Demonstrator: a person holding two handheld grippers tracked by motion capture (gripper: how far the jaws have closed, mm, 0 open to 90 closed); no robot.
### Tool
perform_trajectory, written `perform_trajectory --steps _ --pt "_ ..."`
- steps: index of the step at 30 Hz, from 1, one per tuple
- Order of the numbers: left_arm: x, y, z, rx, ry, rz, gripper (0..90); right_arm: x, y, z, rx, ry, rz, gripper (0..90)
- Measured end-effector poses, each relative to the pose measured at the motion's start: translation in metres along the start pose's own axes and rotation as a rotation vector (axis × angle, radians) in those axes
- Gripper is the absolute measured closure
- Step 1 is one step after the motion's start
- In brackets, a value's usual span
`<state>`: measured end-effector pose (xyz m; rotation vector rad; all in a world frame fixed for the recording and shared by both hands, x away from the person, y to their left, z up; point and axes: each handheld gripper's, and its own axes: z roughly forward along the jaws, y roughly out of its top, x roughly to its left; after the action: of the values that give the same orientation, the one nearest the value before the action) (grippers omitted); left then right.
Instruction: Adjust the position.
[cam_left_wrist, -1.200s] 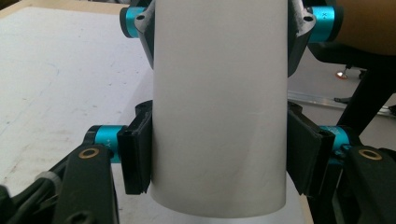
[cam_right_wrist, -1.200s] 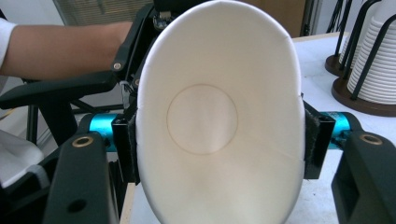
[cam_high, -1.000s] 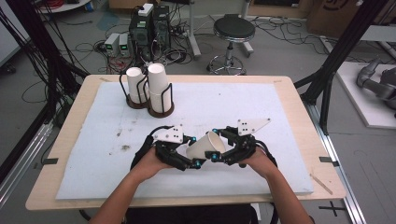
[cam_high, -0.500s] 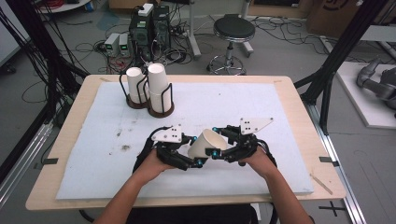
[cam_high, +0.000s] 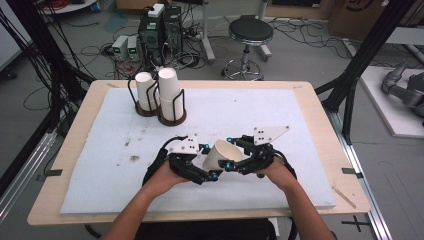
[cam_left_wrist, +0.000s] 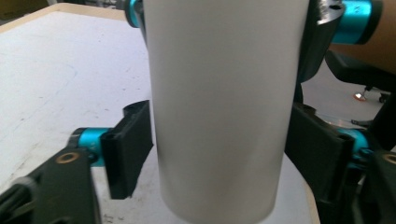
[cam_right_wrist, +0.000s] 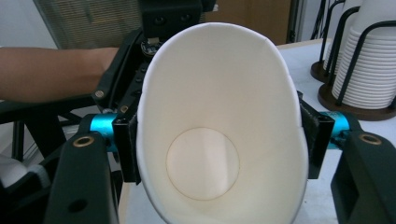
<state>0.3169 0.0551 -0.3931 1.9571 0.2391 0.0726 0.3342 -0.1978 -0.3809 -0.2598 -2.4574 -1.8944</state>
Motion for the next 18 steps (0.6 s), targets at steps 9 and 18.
perform_trajectory --steps 9,18 --pt "0.0008 -0.0033 0.0039 -0.06 -0.023 -0.045 35.3 0.0006 0.0 0.0018 -0.039 -0.013 0.039 28.4" --pt "0.0047 -0.0069 0.0006 -0.199 -0.023 -0.107 35.1 -0.0007 0.0007 -0.0014 -0.125 -0.021 0.086 22.1"
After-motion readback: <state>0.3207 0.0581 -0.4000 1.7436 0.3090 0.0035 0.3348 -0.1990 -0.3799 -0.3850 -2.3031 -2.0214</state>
